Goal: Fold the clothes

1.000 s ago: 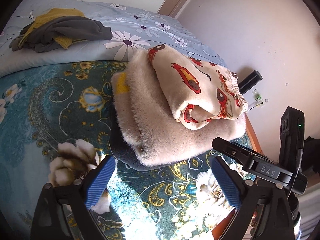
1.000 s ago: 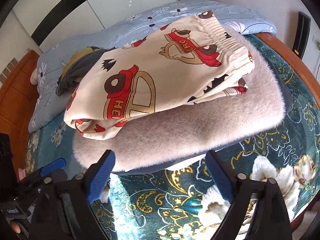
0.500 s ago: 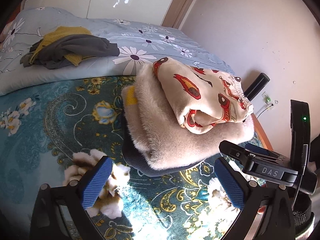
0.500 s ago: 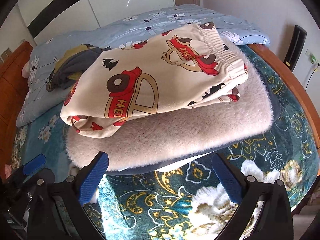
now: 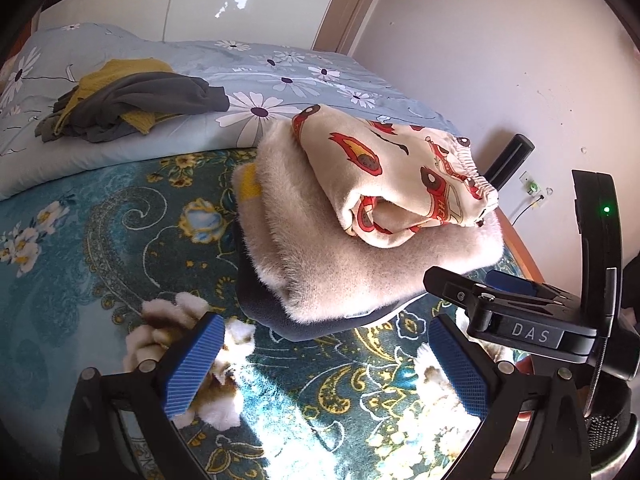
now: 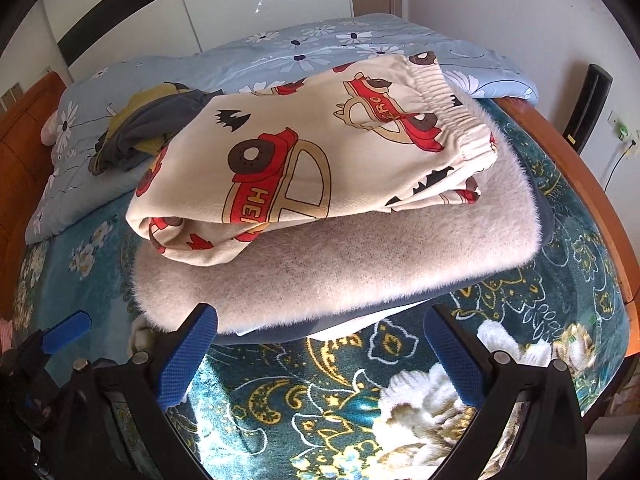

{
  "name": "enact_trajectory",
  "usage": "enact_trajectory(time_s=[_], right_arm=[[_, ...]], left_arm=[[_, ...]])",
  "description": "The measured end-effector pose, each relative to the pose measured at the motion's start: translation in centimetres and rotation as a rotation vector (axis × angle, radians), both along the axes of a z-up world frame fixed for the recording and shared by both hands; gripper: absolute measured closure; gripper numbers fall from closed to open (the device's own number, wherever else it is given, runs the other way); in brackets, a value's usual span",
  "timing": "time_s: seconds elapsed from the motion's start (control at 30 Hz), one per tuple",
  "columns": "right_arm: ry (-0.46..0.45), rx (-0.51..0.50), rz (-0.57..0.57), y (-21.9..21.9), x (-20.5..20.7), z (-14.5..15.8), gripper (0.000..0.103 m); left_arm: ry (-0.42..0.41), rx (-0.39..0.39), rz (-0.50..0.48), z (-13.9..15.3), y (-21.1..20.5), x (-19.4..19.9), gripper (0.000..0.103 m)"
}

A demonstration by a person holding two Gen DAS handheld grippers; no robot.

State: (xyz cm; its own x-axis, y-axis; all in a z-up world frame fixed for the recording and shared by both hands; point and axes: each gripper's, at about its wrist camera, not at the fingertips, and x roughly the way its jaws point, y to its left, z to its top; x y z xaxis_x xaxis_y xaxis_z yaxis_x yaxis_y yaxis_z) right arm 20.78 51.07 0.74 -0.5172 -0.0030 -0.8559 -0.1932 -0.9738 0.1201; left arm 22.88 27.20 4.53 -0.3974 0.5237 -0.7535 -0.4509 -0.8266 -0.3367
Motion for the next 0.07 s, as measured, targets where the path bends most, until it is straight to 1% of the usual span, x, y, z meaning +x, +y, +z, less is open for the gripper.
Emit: enact_trajectory(time_s=[0.07], right_arm=[[0.001, 0.002, 0.000, -0.08, 0.05, 0.07, 0.000]], left_arm=[[0.010, -0.017, 0.024, 0.08, -0.15, 0.10, 0.000]])
